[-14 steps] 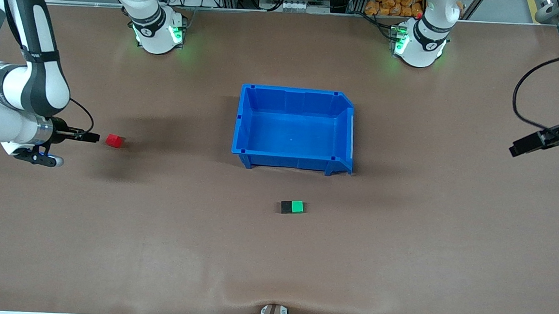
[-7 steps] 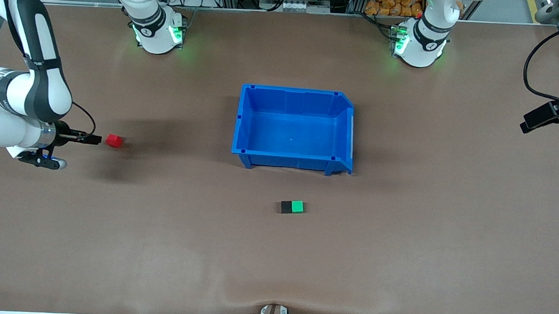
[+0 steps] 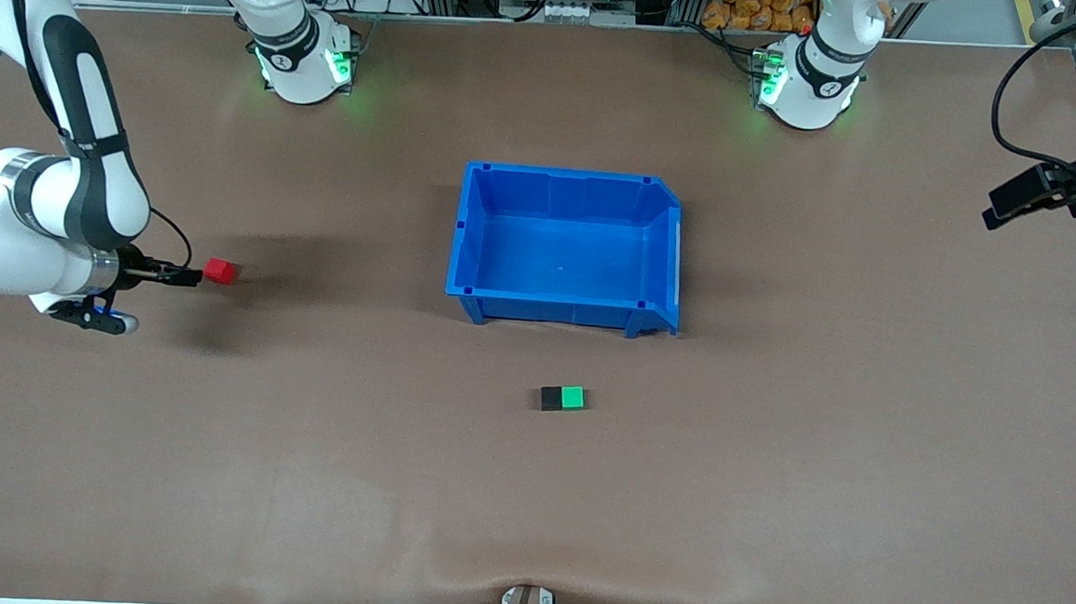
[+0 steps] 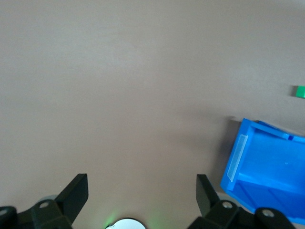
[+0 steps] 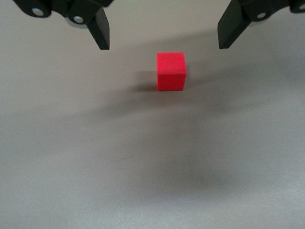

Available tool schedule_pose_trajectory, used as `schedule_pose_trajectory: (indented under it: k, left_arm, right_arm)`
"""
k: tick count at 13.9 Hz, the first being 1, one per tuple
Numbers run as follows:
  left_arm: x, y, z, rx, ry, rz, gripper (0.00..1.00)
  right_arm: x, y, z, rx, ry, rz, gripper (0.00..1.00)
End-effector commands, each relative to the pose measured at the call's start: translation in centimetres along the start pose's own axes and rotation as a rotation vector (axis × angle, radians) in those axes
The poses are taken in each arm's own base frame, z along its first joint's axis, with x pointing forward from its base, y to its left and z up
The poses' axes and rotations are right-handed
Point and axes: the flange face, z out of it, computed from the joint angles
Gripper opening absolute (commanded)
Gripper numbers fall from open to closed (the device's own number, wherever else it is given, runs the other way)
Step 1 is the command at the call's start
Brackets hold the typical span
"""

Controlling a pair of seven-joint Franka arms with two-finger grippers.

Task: Attach green and red cubes to black cube
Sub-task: 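Withdraw the left gripper while the right gripper lowers over the red cube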

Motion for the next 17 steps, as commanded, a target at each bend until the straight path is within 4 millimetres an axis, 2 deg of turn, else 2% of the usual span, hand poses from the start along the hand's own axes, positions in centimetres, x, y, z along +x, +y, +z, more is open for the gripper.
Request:
schedule_pose_trajectory:
  k: [1,7,9,13,17]
  left_arm:
    - [-0.7,0.4,0.1,-0.011,0.001,0.090,1.00]
    - [-1.0,1.9,0.3,-0.008,-0.003,0.126,1.00]
    - [-1.4,3.2,0.9,-0.003,-0.018,0.156,1.00]
    - [-1.4,3.0,0.9,-0.003,-0.020,0.154,1.00]
    - [-1.4,2.9,1.0,-0.002,-0.021,0.151,1.00]
  right_arm:
    - [0.4,0.3,0.1,-0.002,0.002,0.014,1.00]
    - [0.3,-0.3,0.7,-0.002,-0.006,0.007,1.00]
    - [0.3,-0.2,1.4,-0.002,0.023,0.008,1.00]
    - [0.2,-1.2,1.9,-0.007,0.028,0.049,1.00]
    - [0.0,-1.3,3.5,-0.007,0.048,0.051,1.00]
